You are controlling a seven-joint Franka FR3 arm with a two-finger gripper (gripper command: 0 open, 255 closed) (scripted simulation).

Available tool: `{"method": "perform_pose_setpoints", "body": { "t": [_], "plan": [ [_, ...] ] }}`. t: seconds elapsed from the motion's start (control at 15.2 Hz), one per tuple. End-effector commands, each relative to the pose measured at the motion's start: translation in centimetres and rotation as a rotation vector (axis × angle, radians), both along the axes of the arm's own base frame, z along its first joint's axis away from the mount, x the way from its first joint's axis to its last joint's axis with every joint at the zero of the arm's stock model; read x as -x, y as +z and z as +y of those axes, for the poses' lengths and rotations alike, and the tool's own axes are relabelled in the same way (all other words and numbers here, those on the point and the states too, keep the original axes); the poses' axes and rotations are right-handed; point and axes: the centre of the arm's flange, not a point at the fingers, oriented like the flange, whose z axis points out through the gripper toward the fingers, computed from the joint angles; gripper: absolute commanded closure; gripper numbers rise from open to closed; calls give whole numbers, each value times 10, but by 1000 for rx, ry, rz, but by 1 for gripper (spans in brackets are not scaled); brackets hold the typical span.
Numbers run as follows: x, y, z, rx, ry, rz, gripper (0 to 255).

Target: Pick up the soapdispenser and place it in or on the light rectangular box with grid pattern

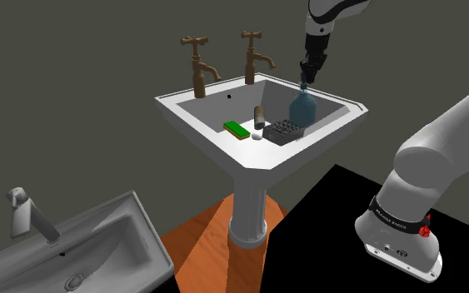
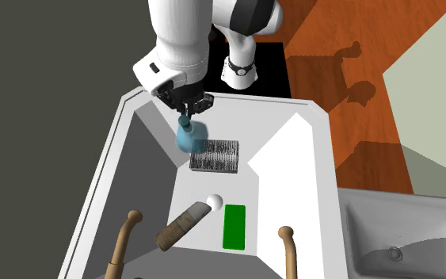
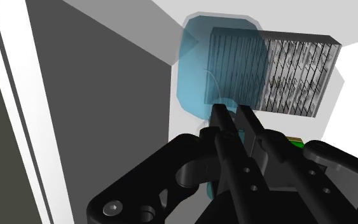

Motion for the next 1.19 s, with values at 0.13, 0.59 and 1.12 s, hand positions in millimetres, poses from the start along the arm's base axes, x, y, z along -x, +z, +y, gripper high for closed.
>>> {"method": "perform_pose_setpoints", "body": {
  "t": [0.13,0.59,1.12],
  "plan": [
    [0,-6,1,-4,1,12,255],
    [0,7,2,-4,1,12,0],
    [1,43,7,-4,1,12,0]
  ]
}}
